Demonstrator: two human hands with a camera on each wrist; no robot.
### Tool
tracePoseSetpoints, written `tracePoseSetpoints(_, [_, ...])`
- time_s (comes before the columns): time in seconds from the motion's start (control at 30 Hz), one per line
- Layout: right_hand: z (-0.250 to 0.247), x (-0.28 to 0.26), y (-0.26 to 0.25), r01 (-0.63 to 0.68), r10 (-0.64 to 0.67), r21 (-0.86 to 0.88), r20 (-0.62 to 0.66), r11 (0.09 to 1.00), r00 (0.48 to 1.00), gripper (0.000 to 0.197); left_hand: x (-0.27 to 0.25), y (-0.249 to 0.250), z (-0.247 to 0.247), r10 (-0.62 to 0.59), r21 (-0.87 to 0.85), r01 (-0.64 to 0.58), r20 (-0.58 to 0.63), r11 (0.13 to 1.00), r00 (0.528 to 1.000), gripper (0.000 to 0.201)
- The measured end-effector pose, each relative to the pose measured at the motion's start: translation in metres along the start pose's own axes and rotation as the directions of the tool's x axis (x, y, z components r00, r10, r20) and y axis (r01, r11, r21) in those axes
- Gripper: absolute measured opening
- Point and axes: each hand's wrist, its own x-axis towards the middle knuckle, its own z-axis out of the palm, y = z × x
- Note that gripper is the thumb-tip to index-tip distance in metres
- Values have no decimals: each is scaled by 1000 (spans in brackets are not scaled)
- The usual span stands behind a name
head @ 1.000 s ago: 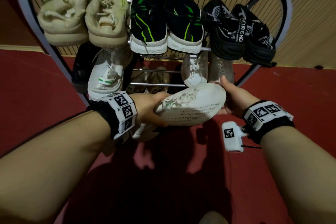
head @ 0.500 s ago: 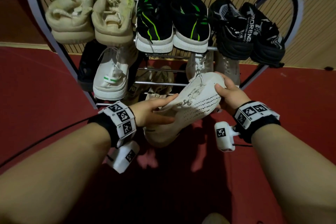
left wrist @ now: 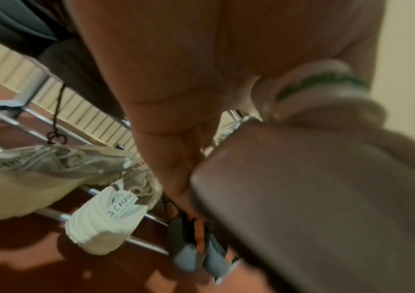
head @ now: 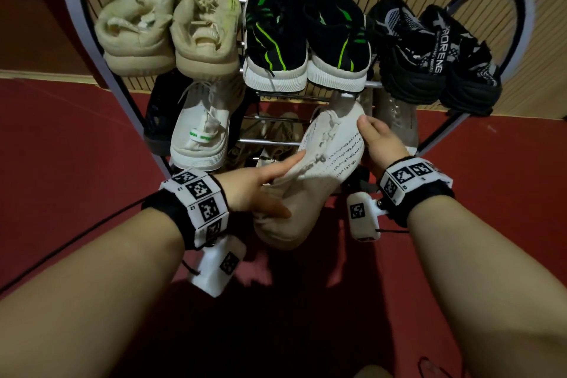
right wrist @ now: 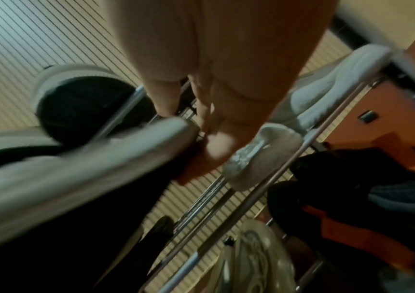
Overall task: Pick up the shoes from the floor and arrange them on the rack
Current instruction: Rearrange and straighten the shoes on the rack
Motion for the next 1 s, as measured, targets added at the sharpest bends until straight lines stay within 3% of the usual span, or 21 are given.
tracePoseSetpoints(0.13, [18,-6,0,-84,68,156,104,984,992,47,4,-1,-6,39,-78,-45,-74,996,996,101])
tracePoseSetpoints(0.27, [30,-19,3,-77,74,10,211,997,975,65,11,-10,-6,41,-150,-60,-124,987,991,98])
tracePoseSetpoints(0.37, [33,-28,2,-50,71,-91,255,995,964,67,18,-6,-6,59,-224,-102,-192,969,980,97])
tracePoseSetpoints(0.5, [33,-37,2,-60,83,-82,318,995,944,63,29,3,-9,28,-329,-137,-317,934,948,103])
tracePoseSetpoints(0.63, [38,-41,10,-58,101,-114,419,992,902,72,41,2,-11,-92,-303,-41,-412,952,906,108])
tracePoseSetpoints(0.73, [41,-39,20,-55,107,-122,478,991,872,82,46,3,-10,-138,-264,21,-432,964,891,89])
tracePoseSetpoints(0.83, [43,-35,27,-47,100,-122,470,991,877,77,49,12,-8,-186,-193,109,-444,975,876,82])
tracePoseSetpoints(0.9, [45,-31,30,-48,95,-112,468,993,878,74,51,17,-6,-186,-184,113,-455,976,871,71])
tracePoseSetpoints(1.0, [48,-29,34,-8,59,-117,439,993,896,88,50,16,-4,-191,-297,58,-445,953,875,54])
